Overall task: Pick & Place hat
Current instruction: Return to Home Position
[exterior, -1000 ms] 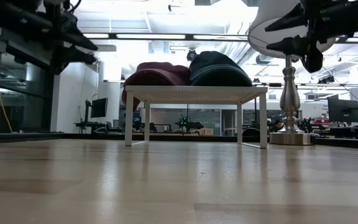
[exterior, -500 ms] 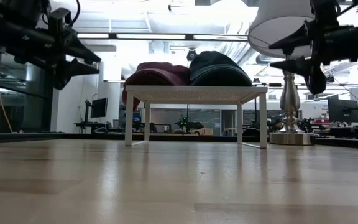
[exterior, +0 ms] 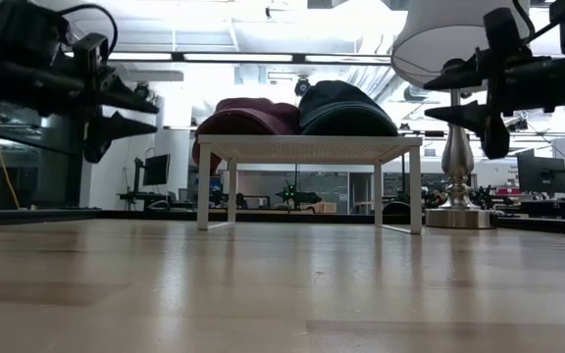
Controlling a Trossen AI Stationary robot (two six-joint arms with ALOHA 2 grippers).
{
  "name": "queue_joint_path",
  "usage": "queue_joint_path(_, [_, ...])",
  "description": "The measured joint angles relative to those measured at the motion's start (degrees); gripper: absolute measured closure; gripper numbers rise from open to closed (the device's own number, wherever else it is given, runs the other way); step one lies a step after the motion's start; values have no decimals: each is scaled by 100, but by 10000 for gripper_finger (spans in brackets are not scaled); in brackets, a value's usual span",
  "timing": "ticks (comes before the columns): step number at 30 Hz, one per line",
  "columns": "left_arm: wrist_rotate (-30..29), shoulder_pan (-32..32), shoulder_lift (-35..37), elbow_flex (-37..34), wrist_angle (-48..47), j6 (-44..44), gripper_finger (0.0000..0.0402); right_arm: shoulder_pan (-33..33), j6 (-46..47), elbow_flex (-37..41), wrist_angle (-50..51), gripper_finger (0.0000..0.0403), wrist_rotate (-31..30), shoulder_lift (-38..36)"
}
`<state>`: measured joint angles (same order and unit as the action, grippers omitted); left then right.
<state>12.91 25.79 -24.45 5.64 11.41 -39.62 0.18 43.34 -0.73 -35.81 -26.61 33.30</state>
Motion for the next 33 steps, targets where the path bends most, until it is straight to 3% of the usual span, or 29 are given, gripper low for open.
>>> queue_joint_path(5, [83,1,0,-233,261,-118,247,-69,-408,0,7,215,39,0])
queue_joint_path(13, [4,8,-1,-468,117,172,247,-54,-2168,0,167,215,340,4])
queue_joint_path(22, [-241,8,-4,-479,109,347,247,-52,-2730,-2,984,215,848,7])
queue_joint_path(28, [-247,8,-7,-486,115,1255,247,-51,-3285,-2,1476,215,962,7])
queue_joint_path(33, [-293,8,-5,-490,81,1432,247,-52,-3457,-2,1639,215,965,7])
